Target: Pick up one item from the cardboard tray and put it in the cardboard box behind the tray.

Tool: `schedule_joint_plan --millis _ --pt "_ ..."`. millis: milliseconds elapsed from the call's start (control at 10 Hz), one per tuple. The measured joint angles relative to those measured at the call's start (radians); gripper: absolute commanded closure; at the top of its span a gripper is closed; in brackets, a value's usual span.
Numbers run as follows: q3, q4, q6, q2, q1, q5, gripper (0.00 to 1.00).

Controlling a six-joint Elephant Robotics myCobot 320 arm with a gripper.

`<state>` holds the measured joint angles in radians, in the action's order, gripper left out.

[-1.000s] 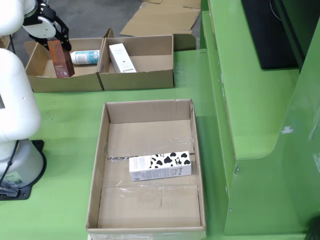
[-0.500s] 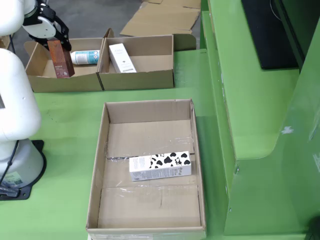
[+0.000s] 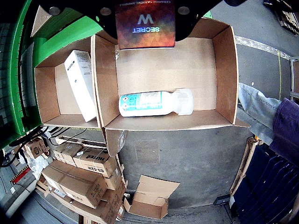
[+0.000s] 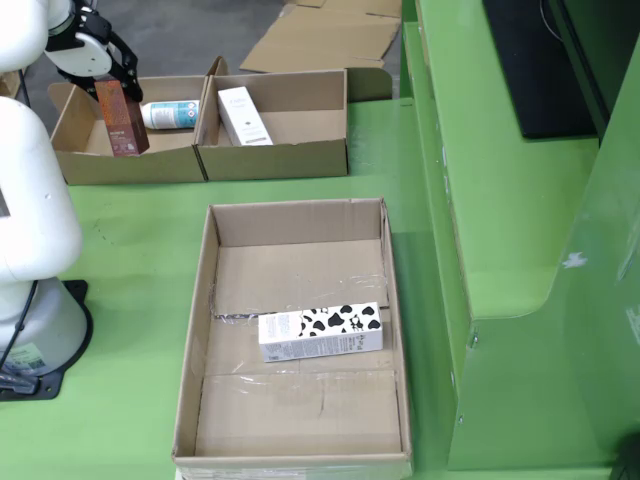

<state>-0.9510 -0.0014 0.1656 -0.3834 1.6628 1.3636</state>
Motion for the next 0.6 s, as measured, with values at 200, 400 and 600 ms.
schedule_joint_plan --millis 200,400,600 --pt "0.000 0.000 0.000 0.000 0.000 0.000 1.00" --pt "0.000 0.000 0.000 0.000 0.000 0.000 1.00" --pt "0.046 -0.012 -0.043 -0.029 -0.031 0.028 1.00"
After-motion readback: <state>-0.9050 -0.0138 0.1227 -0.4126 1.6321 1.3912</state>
